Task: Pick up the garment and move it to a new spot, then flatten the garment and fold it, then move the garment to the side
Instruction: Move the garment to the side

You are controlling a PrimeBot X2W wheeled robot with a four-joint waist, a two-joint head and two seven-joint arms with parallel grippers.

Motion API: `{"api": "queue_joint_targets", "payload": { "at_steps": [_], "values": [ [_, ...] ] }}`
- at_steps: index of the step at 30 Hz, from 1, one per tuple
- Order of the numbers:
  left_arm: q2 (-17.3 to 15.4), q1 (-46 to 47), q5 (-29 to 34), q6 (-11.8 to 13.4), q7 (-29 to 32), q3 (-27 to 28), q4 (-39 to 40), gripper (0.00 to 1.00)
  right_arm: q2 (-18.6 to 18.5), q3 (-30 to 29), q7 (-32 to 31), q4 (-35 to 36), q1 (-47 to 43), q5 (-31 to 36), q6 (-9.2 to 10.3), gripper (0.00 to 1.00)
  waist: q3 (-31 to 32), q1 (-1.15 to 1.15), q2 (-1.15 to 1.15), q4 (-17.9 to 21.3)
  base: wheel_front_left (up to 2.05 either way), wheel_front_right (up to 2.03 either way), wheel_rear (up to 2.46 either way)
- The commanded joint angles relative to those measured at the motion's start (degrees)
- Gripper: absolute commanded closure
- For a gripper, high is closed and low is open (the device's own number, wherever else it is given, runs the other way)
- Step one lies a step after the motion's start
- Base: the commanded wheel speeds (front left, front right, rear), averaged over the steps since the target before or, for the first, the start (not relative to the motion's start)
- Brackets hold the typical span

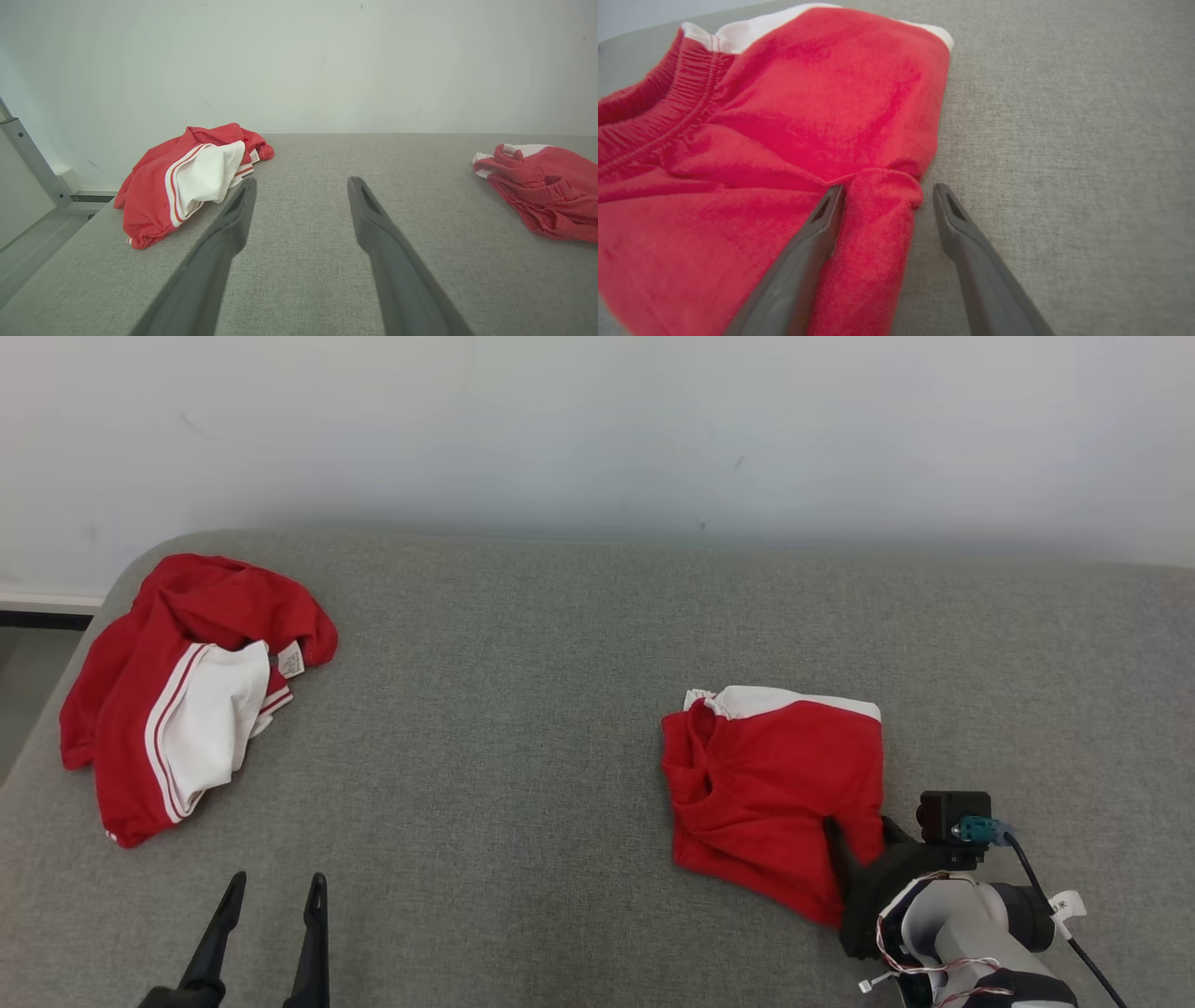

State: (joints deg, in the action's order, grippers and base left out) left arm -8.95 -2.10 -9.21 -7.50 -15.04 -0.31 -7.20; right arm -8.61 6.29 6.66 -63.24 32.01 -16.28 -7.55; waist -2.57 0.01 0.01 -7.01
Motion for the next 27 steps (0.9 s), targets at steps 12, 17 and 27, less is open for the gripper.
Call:
{"api": "queue_joint_targets", "payload": {
  "at_steps": [12, 17, 27],
  "values": [
    [0.59, 0.64, 0.91, 0.1, -0.2, 1.49, -0.97, 0.0, -2.98, 8.9, 1.31, -2.08, 5.38, -2.87, 0.14, 1.0, -0.24, -0.01, -0.01, 2.08, 0.0, 0.0, 0.0],
    [0.28, 1.98, 1.09, 0.1, -0.2, 0.41, -0.22, 0.0, -8.16, 17.68, -3.04, 0.61, 9.3, -3.87, 0.14, 1.0, -2.63, -0.01, -0.01, 3.58, 0.0, 0.0, 0.0],
    [-0.58, 8.39, 1.01, 0.11, -0.2, -1.91, 1.49, 0.0, -23.34, 29.14, -8.5, 5.96, 20.23, -10.19, 0.14, 1.0, -12.72, -0.01, -0.01, 6.57, 0.0, 0.0, 0.0]
  ]
}}
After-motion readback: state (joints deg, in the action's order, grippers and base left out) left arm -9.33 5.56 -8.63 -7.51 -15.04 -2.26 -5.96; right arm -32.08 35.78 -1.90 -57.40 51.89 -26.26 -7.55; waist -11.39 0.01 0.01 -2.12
